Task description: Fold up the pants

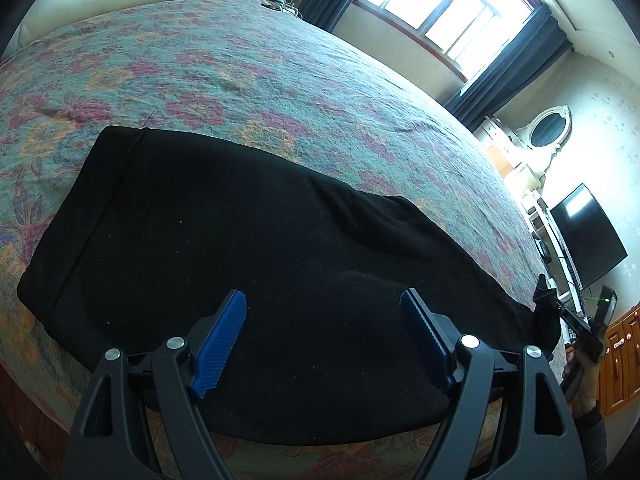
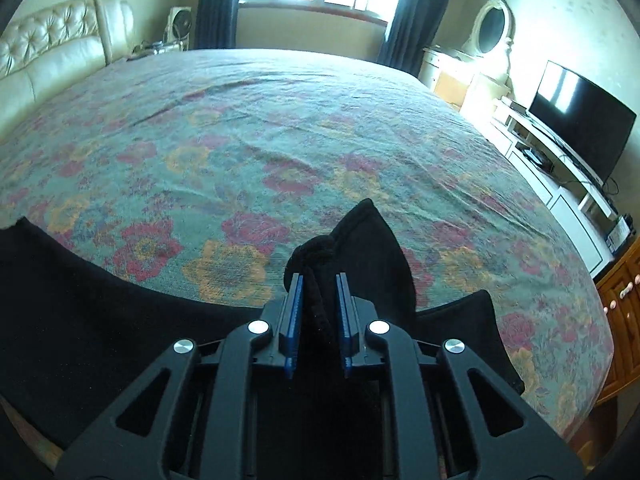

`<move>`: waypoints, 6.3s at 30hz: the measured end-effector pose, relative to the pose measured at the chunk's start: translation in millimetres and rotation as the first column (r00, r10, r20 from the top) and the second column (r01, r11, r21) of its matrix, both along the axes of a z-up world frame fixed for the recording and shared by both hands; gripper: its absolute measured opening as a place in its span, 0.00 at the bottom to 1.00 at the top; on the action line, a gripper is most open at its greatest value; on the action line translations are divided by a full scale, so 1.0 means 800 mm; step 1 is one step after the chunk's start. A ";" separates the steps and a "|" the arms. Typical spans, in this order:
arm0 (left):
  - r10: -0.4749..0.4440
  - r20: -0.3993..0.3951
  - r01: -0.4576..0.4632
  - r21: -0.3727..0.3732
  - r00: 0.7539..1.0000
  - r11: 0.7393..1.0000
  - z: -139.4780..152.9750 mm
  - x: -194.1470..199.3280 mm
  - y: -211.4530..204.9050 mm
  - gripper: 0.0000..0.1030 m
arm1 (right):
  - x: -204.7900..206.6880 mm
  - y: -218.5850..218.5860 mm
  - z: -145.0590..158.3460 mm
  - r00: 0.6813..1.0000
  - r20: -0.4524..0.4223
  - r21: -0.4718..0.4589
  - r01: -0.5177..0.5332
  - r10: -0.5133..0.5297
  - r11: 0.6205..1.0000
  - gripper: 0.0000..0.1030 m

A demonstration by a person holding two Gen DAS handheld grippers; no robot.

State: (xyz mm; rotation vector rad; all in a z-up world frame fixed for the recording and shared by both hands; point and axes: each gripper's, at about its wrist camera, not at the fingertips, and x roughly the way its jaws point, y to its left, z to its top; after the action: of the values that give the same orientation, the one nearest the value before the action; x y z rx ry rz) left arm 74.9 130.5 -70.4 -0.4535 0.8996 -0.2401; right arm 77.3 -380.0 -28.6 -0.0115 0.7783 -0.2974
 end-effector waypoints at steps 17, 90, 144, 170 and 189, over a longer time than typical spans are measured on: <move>0.005 -0.002 -0.005 0.030 1.000 1.000 -0.007 -0.002 -0.012 0.76 | -0.159 -0.248 -0.074 0.890 0.054 0.546 0.354 -0.453 0.759 0.12; -0.072 0.054 0.072 -0.009 0.996 0.997 0.014 -0.005 -0.029 0.77 | -0.177 -0.251 -0.088 0.881 0.081 0.701 0.282 -0.467 0.655 0.13; -0.321 -0.056 0.275 -0.394 0.945 0.877 -0.021 0.086 -0.138 0.77 | -0.050 0.308 -0.012 0.799 0.113 0.218 -0.600 0.590 0.770 0.13; -0.413 -0.102 0.319 -0.479 0.905 0.818 -0.025 0.073 -0.184 0.77 | -0.128 0.182 0.016 0.879 0.147 0.453 -0.468 0.454 0.759 0.55; -0.379 -0.176 0.291 -0.384 0.909 0.876 -0.046 0.062 -0.179 0.03 | -0.129 0.173 0.016 0.884 0.155 0.462 -0.459 0.441 0.759 0.55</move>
State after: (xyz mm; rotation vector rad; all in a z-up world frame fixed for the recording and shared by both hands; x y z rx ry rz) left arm 124.2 -12.6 -107.1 -0.6660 1.1878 -0.6874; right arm -26.3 -241.7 -15.7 0.2815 0.7709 0.3702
